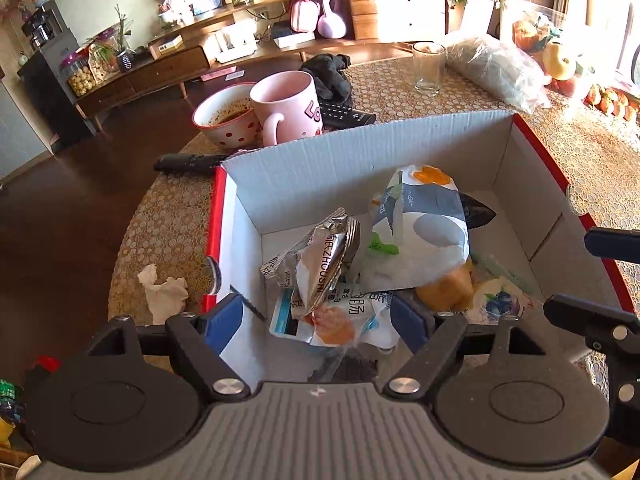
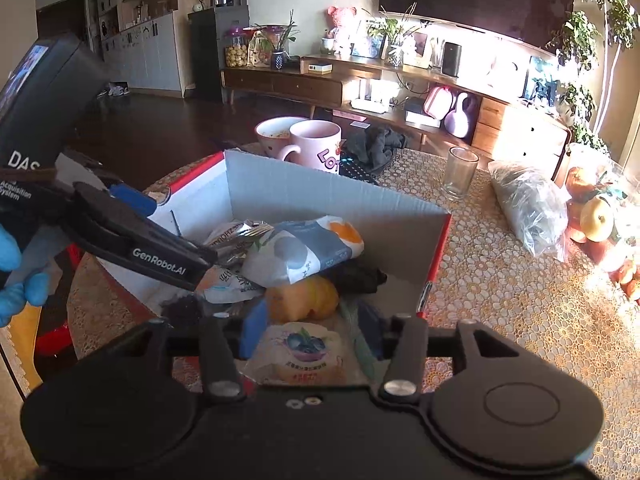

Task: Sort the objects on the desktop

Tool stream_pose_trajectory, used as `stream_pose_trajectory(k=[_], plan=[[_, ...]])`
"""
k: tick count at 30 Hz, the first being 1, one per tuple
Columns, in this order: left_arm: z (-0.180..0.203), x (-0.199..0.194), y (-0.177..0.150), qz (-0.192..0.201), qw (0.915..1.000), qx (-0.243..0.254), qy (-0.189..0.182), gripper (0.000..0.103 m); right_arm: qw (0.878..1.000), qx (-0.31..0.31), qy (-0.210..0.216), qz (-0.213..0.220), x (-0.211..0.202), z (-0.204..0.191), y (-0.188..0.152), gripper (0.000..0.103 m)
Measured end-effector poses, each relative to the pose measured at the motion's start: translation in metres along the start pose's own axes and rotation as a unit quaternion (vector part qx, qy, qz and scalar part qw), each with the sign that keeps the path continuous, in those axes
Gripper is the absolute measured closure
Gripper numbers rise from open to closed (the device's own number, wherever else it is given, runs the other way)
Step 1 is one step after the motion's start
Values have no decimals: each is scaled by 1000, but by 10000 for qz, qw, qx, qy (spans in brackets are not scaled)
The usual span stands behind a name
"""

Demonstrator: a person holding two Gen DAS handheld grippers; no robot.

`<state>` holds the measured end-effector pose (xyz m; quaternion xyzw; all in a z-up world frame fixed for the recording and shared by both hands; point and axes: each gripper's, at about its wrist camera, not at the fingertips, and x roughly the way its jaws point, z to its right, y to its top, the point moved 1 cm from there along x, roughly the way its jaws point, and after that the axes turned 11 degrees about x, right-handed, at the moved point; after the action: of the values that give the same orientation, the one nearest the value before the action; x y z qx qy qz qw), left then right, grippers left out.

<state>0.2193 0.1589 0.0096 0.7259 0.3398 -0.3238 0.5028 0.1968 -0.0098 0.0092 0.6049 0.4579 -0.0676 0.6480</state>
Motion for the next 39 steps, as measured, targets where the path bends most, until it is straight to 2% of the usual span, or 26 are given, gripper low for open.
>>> stream_pose_trajectory(k=[4, 8, 10, 11, 15, 23, 27, 39], plan=[[-1, -13, -5, 95, 9999, -99, -45, 21, 10000, -29, 38, 29, -8, -1, -1, 52], [1, -25, -10, 171, 9997, -150, -45, 18, 9998, -68, 144, 79, -19, -3, -4, 46], [2, -30, -13, 196, 9997, -158, -37, 15, 9997, -76, 188, 140, -24, -3, -6, 34], [2, -33, -14, 225, 9996, -158, -32, 15, 9996, -80, 201, 185, -27, -3, -7, 33], [3, -45, -19, 328, 9992, -208, -3, 0, 9994, -97, 183, 260, -36, -3, -10, 31], [11, -60, -27, 425, 9988, -258, -45, 0, 9987, -49, 305, 411, -50, 1, -15, 20], [22, -71, -33, 566, 9982, -160, 116, 0, 9984, -16, 357, 443, -55, 4, -20, 15], [45, -97, -44, 815, 9964, -140, 179, 0, 9975, -24, 444, 550, -71, 10, -33, 9]])
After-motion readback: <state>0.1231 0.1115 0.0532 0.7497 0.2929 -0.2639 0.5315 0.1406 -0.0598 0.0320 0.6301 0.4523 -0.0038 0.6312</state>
